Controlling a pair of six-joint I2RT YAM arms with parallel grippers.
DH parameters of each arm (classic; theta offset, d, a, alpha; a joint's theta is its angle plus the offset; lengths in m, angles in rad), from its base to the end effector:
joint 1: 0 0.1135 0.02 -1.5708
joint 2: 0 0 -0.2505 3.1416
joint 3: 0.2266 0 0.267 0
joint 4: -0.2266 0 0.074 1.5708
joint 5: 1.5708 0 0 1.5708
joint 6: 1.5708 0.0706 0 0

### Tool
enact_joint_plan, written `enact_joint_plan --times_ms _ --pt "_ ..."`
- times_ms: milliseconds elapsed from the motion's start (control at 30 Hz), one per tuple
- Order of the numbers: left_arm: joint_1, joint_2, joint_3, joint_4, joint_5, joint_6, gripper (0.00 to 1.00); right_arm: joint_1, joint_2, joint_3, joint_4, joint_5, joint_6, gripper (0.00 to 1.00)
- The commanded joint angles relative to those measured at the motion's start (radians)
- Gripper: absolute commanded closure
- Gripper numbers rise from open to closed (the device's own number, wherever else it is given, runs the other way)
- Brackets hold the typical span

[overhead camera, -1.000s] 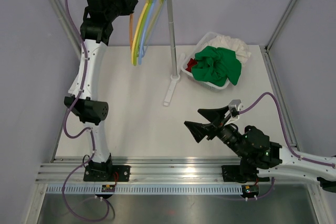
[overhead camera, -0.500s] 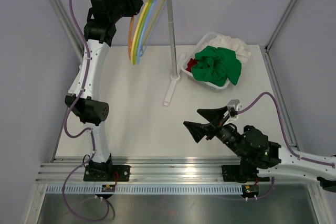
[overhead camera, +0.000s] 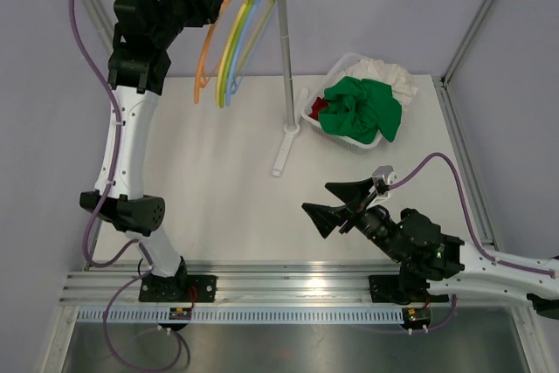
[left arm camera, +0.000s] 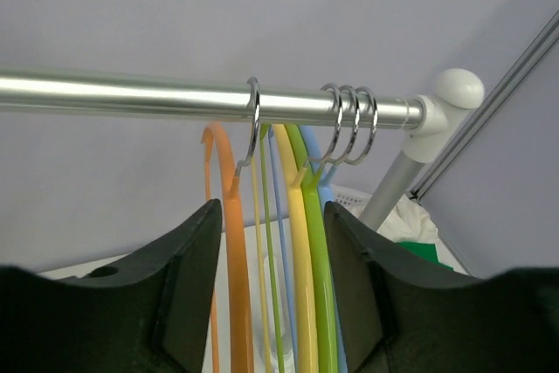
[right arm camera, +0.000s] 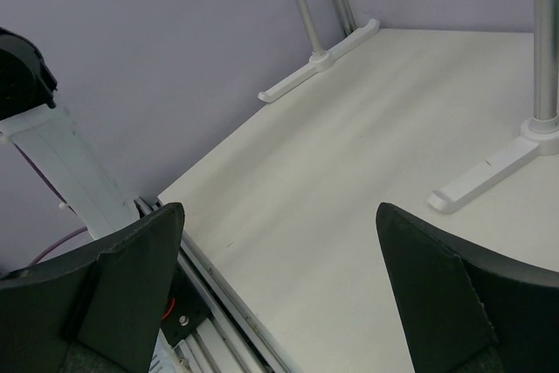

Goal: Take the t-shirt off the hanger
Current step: Hang the hanger back to the clothesline with the left arm

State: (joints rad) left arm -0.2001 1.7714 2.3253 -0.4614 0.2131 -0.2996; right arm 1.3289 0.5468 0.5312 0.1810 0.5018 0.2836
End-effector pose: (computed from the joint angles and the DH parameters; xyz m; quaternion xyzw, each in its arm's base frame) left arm 0.3910 -0.0945 0.5601 0.0452 0.6729 -0.2511 0.6943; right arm 0.0812 0.1872 0.3220 -0.1483 0.6370 0.4224 0.6275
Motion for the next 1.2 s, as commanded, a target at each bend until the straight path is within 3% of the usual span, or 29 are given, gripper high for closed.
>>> enact_joint_plan --times_ms 0,200,333,467,800,967,1167 --pt "-0.001 -0.078 -0.088 0.069 -0.032 -0.019 0.45 0.007 0.01 0.044 0.021 -0.025 0.003 0.0" --pt "-0.002 -0.274 -0.415 0.213 -0.107 -0.035 0.34 0.007 0.007 0.047 0.009 0.001 -0.004 0.01" --pt "-0.002 -0.414 -0.612 0.334 -0.144 -0.038 0.13 0.007 -0.002 0.059 -0.003 0.05 -0.023 0.0" --pt "-0.004 -0.551 -0.806 0.389 -0.172 -0.068 0.01 0.009 -0.025 0.059 -0.018 0.127 -0.041 0.0" --pt "-0.01 -1.001 -1.388 0.562 -0.126 -0.168 0.01 0.007 -0.18 -0.059 0.135 0.181 -0.202 0.01" --pt "-0.015 -1.272 -1.711 0.676 -0.084 -0.222 0.01 0.007 -0.188 -0.131 0.228 0.277 -0.273 0.0" --pt "-0.016 -1.489 -1.941 0.765 -0.057 -0.259 0.01 0.007 -0.131 -0.172 0.347 0.397 -0.354 0.0"
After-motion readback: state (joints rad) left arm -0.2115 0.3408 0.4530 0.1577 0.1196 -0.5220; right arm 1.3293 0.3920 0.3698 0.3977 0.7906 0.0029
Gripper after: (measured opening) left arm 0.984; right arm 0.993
